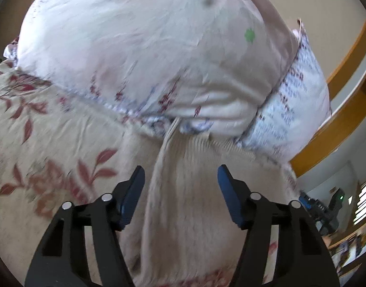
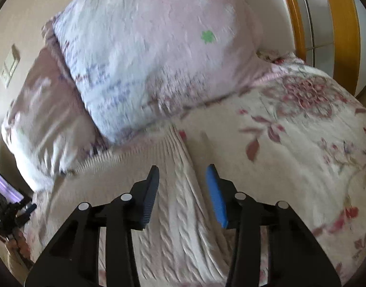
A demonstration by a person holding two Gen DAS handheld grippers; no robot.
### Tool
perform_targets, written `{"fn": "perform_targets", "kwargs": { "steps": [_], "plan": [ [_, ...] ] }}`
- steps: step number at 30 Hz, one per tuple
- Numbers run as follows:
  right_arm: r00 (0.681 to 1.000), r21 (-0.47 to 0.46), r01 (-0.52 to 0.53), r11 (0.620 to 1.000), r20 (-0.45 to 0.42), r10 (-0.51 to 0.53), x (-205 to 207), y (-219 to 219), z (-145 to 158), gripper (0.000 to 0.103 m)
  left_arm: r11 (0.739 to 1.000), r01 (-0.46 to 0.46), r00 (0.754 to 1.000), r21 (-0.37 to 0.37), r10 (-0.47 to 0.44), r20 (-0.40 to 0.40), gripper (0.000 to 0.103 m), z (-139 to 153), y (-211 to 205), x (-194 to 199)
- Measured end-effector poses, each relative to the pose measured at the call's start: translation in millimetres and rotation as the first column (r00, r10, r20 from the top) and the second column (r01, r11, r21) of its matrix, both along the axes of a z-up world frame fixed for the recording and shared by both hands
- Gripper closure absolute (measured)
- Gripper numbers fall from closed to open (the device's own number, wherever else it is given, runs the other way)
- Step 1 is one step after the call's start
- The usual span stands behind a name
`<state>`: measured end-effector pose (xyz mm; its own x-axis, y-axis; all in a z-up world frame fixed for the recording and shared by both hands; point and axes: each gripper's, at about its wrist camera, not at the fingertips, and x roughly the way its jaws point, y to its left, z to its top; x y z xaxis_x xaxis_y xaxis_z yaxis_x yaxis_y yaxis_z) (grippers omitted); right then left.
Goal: Fold small clothes
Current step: 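Fold the held edge over toward the sweater center and open the left gripper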
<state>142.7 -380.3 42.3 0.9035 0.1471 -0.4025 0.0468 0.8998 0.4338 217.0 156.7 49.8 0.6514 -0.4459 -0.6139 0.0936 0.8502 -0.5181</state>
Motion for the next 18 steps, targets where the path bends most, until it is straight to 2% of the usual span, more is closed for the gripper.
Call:
{"fn": "perform_targets", "kwargs": {
  "steps": [4,6,7,9,13,18],
  "plan": [
    [0.998,-0.039,-0.022,0.999,-0.053,0.020,-5,6,-18,0.061,0.998,0.008,1.000,0.070,-0.007,-0.018,0.046,-9,-2,-14],
    [0.997,-0.050,-0.029,0.998,-0.077,0.025,-4,8,-26,0.066,0.996,0.016,0.999,0.087,-0.013,-0.033,0.049,-15,-5,-16],
    [0.995,-0.061,-0.034,0.998,-0.094,0.028,-2,10,-30,0.075,0.996,0.020,0.999,0.091,-0.016,-0.043,0.053,-18,-6,-16],
    [0.994,-0.092,-0.024,0.996,-0.104,0.014,-2,15,-34,0.081,0.994,0.034,0.997,0.104,-0.027,-0.068,0.064,-25,-11,-16],
    [0.998,-0.121,-0.007,0.993,-0.061,0.000,-12,20,-29,0.094,0.987,0.038,0.996,0.153,-0.024,-0.090,0.091,-33,-14,-17],
    [0.999,-0.136,-0.001,0.991,-0.042,-0.005,-27,26,-23,0.094,0.988,0.054,0.995,0.146,-0.040,-0.092,0.097,-33,-9,-22]
  ]
}}
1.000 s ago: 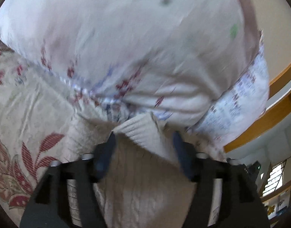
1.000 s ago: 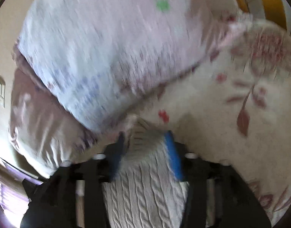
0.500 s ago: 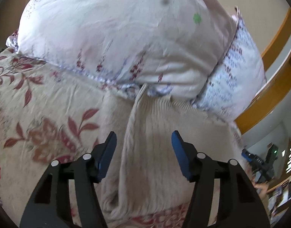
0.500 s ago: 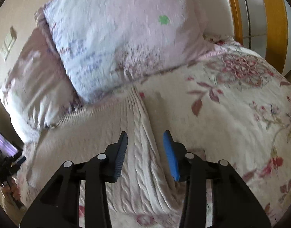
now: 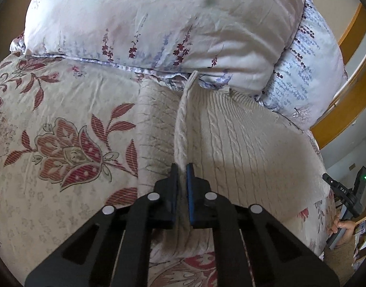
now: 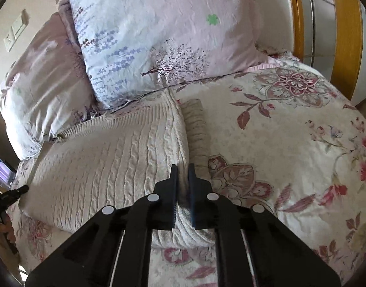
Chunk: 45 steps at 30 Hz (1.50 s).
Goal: Fold small clothes
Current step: 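Fold the held edge over toward the sweater center and open the left gripper, then withdraw both open grippers above the folded sweater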
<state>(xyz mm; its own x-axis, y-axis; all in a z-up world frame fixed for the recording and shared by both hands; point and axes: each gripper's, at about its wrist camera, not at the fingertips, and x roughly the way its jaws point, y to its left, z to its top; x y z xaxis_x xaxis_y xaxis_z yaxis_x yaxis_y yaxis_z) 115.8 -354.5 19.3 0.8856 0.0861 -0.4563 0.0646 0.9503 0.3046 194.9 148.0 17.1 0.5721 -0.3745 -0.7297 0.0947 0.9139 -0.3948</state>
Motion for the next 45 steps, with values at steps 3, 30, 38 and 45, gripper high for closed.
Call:
{"fn": "perform_targets", "kwargs": {
  "steps": [3,30,38,45],
  "plan": [
    [1.000,-0.029,0.024,0.999,-0.020,-0.024,-5,1,-4,0.095,1.000,0.012,1.000,0.004,-0.012,0.000,0.098,1,3,-4],
    [0.986,-0.426,-0.165,0.890,-0.095,0.137,31,118,-12,0.058,0.974,0.118,0.986,0.195,-0.137,0.091,0.037,1,-54,-17],
    [0.978,-0.260,-0.209,0.943,-0.058,0.201,40,127,16,0.041,0.997,-0.024,0.997,-0.068,0.029,0.074,0.023,17,-2,-2],
    [0.972,-0.295,-0.236,0.926,-0.067,0.226,70,165,13,0.041,0.959,-0.159,0.987,-0.233,0.145,-0.074,0.023,-4,39,27]
  ]
}}
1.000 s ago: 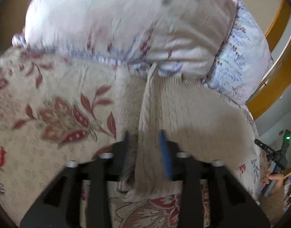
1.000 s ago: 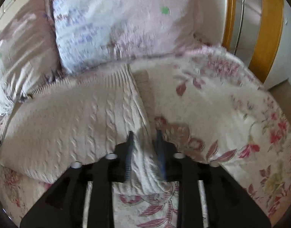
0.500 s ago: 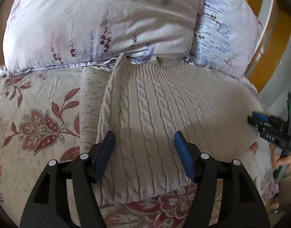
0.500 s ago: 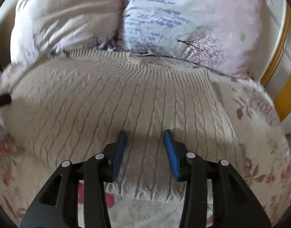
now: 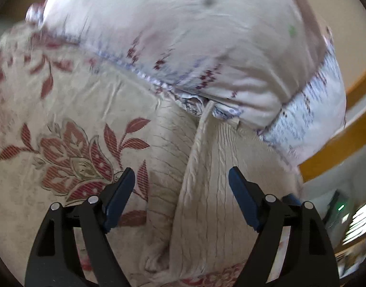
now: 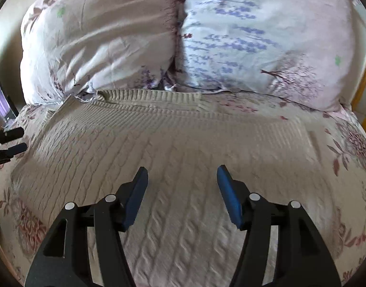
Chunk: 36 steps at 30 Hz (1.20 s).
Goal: Fold small clothes
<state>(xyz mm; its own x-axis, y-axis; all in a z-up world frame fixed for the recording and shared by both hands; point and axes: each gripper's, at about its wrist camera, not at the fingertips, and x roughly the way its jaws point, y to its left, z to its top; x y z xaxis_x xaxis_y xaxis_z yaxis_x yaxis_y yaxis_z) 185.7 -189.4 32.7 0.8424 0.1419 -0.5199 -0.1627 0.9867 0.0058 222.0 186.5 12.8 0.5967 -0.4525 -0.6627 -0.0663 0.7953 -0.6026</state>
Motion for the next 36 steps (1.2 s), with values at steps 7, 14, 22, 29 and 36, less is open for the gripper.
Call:
{"fn": "perform_targets", "kwargs": {
  "steps": [7,14,22,29,36],
  "plan": [
    [1.000,-0.004,0.008,1.000,-0.012,-0.008,8,5,-12,0.038,1.000,0.004,1.000,-0.023,-0.004,-0.015,0.023,-7,-9,15],
    [1.000,-0.006,0.005,1.000,0.001,-0.005,6,6,-12,0.037,0.999,0.003,1.000,-0.033,-0.004,-0.028,0.034,-8,-20,21],
    [1.000,0.007,-0.003,1.000,0.000,0.003,7,5,-13,0.036,0.990,0.012,0.996,-0.141,-0.024,-0.083,0.064,-15,-30,28],
    [1.000,0.005,-0.010,1.000,-0.003,0.010,7,5,-12,0.036,0.979,0.045,0.997,-0.199,-0.055,-0.045,0.080,0,-38,29],
    [1.000,0.004,-0.011,1.000,-0.007,0.011,7,6,-12,0.036,0.954,0.137,0.988,-0.266,-0.115,0.100,0.081,43,-73,28]
  ]
}}
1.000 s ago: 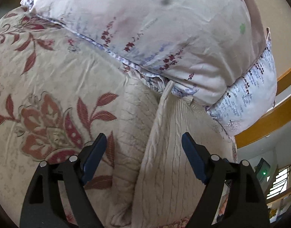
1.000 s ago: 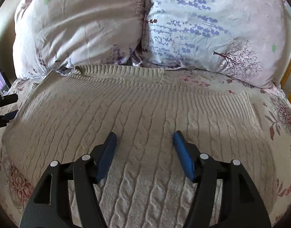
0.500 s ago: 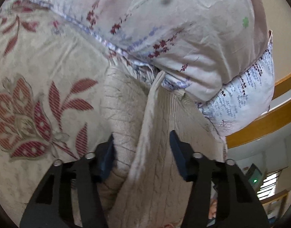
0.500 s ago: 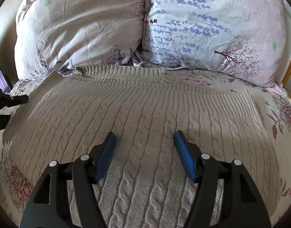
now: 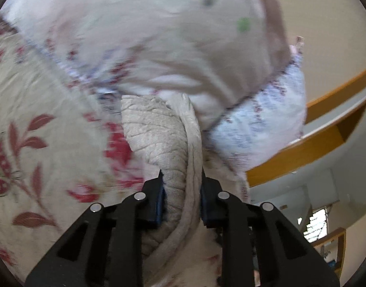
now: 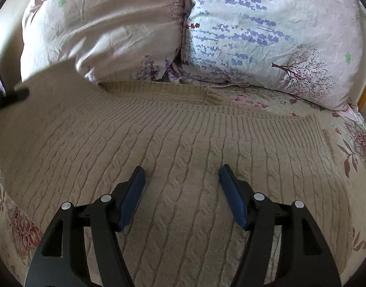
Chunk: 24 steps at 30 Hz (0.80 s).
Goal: Fold small clothes
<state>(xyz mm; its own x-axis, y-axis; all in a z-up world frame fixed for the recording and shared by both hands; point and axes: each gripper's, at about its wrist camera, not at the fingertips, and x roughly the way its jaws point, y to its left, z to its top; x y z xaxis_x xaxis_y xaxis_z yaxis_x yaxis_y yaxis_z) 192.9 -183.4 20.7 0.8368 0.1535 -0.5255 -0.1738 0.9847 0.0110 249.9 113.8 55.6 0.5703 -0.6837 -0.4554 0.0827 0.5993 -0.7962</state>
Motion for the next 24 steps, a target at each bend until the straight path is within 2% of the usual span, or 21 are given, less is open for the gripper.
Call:
{"fn": "perform_targets", "kwargs": {
  "steps": [7,10,13,16,19,21,22,23,24],
  "plan": [
    [1.000,0.013,-0.023,1.000,-0.013,0.023,2,-4,2,0.036,0.993,0.098,0.993,-0.066,-0.093,0.069,0.081,24,-49,5],
    [0.999,0.143,-0.045,0.989,-0.006,0.046,-7,-30,13,0.036,0.985,0.147,0.986,-0.094,-0.139,0.089,0.081,32,-78,9],
    [0.999,0.262,-0.008,0.965,0.051,-0.006,-24,-75,26,0.036,0.974,0.206,0.975,-0.097,-0.195,0.109,0.081,38,-116,13],
    [0.997,0.349,0.032,0.936,0.060,-0.056,-35,-118,30,0.036,0.960,0.263,0.961,-0.099,-0.251,0.113,0.081,34,-162,18],
    [0.994,0.424,0.080,0.902,0.032,-0.103,-39,-152,23,0.036,0.938,0.336,0.941,-0.087,-0.332,0.065,0.081,10,-220,21],
    [0.993,0.478,0.101,0.873,0.007,-0.118,-37,-171,16,0.036,0.920,0.390,0.920,-0.044,-0.391,-0.005,0.078,-11,-251,23],
    [0.992,0.511,0.114,0.852,-0.011,-0.126,-37,-181,11,0.036,0.912,0.409,0.911,-0.040,-0.410,-0.052,0.074,-22,-262,24],
    [0.991,0.529,0.122,0.840,-0.023,-0.129,-35,-188,8,0.036,0.902,0.429,0.897,-0.048,-0.432,-0.090,0.074,-31,-271,24],
    [0.991,0.543,0.127,0.830,-0.032,-0.131,-36,-193,7,0.036,0.891,0.447,0.887,-0.075,-0.453,-0.094,0.074,-36,-275,22]
  ]
}}
